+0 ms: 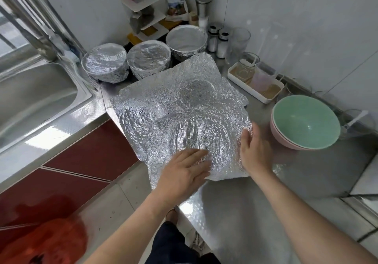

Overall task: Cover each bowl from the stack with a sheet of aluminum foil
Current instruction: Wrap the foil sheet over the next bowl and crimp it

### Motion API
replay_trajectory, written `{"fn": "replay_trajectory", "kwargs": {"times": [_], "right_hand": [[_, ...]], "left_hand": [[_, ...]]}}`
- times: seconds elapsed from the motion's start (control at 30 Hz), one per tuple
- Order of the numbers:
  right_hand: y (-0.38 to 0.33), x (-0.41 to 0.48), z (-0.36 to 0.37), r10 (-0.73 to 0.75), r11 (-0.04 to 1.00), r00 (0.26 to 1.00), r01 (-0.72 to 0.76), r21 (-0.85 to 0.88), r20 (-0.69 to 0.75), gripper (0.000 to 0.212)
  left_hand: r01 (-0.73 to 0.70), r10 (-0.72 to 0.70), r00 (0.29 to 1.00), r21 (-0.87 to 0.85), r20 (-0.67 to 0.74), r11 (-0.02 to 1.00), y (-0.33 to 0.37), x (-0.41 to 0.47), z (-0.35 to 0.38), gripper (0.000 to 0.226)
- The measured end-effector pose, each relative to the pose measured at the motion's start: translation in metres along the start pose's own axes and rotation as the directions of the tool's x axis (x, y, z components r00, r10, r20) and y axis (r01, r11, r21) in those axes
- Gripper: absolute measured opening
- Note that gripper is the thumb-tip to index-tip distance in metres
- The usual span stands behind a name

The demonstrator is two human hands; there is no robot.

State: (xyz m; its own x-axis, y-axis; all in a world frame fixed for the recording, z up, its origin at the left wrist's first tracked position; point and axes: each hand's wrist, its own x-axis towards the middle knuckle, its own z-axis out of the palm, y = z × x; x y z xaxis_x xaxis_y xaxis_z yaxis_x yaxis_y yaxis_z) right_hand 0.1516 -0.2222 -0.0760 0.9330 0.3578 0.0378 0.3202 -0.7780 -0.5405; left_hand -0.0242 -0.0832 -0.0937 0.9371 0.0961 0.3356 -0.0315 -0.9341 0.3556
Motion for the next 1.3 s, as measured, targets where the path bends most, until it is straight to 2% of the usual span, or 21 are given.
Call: {"fn": "replay_trajectory", "kwargs": {"times": [0.17,0.23,0.3,0.37,0.47,0.5,0.57,0.6,0.67,0.7,0.73,0.8,0.87,0.9,0.93,1.0,1.03,1.1,1.17,1.3], "right_hand": [[0.004,0.0,0.005,-0.024,1.0,1.0,0.024,0.018,0.015,0.053],[0.003,0.003,0.002,-0.105,0.988,0.994,0.103,-0.114,-0.006,0.06],[-0.001,0.005,-0.005,-0.237,0.935,0.971,0.217,-0.282,-0.038,0.059],[-0.007,0.001,-0.011,-0.404,0.862,0.915,0.384,-0.331,0.008,0.052],[-0.012,-0.016,-0.008,-0.6,0.724,0.771,0.636,-0.266,0.212,0.048],[-0.01,-0.024,-0.005,-0.623,0.689,0.731,0.682,-0.246,0.279,0.048],[-0.002,-0.038,0.001,-0.616,0.667,0.698,0.709,-0.229,0.365,0.049],[0.002,-0.042,0.002,-0.597,0.683,0.705,0.697,-0.219,0.382,0.05],[0.011,-0.044,0.002,-0.499,0.788,0.784,0.588,-0.182,0.37,0.055],[0.012,-0.044,-0.001,-0.422,0.861,0.841,0.489,-0.14,0.339,0.062],[0.013,-0.044,-0.003,-0.332,0.925,0.895,0.371,-0.084,0.297,0.071],[0.013,-0.043,-0.009,-0.164,0.986,0.971,0.155,0.065,0.174,0.091],[0.011,-0.042,-0.016,-0.014,0.975,0.992,-0.014,0.221,0.124,0.099],[0.016,-0.041,-0.014,0.068,0.946,0.984,-0.116,0.302,0.166,0.101],[0.016,-0.04,-0.013,0.145,0.887,0.956,-0.239,0.395,0.253,0.103],[0.02,-0.038,-0.009,0.261,0.693,0.882,-0.455,0.559,0.393,0.103],[0.02,-0.037,-0.008,0.295,0.602,0.856,-0.512,0.613,0.425,0.093],[0.019,-0.037,-0.012,0.295,0.496,0.852,-0.524,0.692,0.433,0.053],[0.02,-0.037,-0.014,0.27,0.5,0.882,-0.471,0.727,0.386,0.044],[0.022,-0.042,-0.011,0.259,0.575,0.923,-0.384,0.722,0.285,0.057]], "left_hand": [[0.011,-0.011,0.999,-0.012,0.045,1.0,-0.008,-0.007,0.012,0.031],[0.022,-0.021,0.999,-0.011,0.045,1.0,-0.008,-0.008,0.014,0.031],[0.019,-0.018,0.999,-0.01,0.04,1.0,-0.007,-0.007,0.012,0.031],[0.021,-0.021,0.999,-0.02,0.025,1.0,-0.004,-0.004,0.009,0.031],[0.061,-0.062,0.998,-0.033,-0.01,0.998,-0.002,-0.001,0.002,0.031],[0.08,-0.08,0.997,-0.033,-0.019,0.996,-0.002,0.0,0.0,0.032],[0.12,-0.121,0.992,-0.051,-0.023,0.992,-0.003,-0.002,-0.002,0.033],[0.142,-0.144,0.989,-0.068,-0.032,0.988,-0.003,-0.003,-0.004,0.032],[0.235,-0.243,0.965,-0.09,-0.094,0.968,-0.002,-0.005,-0.007,0.03],[0.34,-0.352,0.925,-0.101,-0.141,0.935,0.0,-0.006,-0.011,0.035],[0.478,-0.495,0.849,-0.131,-0.186,0.869,0.001,-0.007,-0.016,0.044],[0.717,-0.775,0.605,-0.297,-0.185,0.631,0.001,-0.01,-0.027,0.065],[0.767,-0.92,0.393,-0.546,-0.014,0.336,-0.001,-0.018,-0.034,0.08],[0.751,-0.94,0.332,-0.626,0.081,0.212,-0.003,-0.022,-0.035,0.084],[0.735,-0.94,0.306,-0.664,0.149,0.134,-0.003,-0.027,-0.035,0.085],[0.718,-0.924,0.327,-0.688,0.198,0.107,-0.004,-0.032,-0.034,0.083],[0.707,-0.919,0.339,-0.699,0.2,0.108,-0.003,-0.033,-0.035,0.082],[0.668,-0.913,0.364,-0.734,0.183,0.119,-0.001,-0.035,-0.037,0.081],[0.635,-0.909,0.385,-0.76,0.16,0.135,-0.002,-0.039,-0.039,0.081],[0.593,-0.891,0.435,-0.787,0.134,0.17,-0.003,-0.049,-0.034,0.082]]}}
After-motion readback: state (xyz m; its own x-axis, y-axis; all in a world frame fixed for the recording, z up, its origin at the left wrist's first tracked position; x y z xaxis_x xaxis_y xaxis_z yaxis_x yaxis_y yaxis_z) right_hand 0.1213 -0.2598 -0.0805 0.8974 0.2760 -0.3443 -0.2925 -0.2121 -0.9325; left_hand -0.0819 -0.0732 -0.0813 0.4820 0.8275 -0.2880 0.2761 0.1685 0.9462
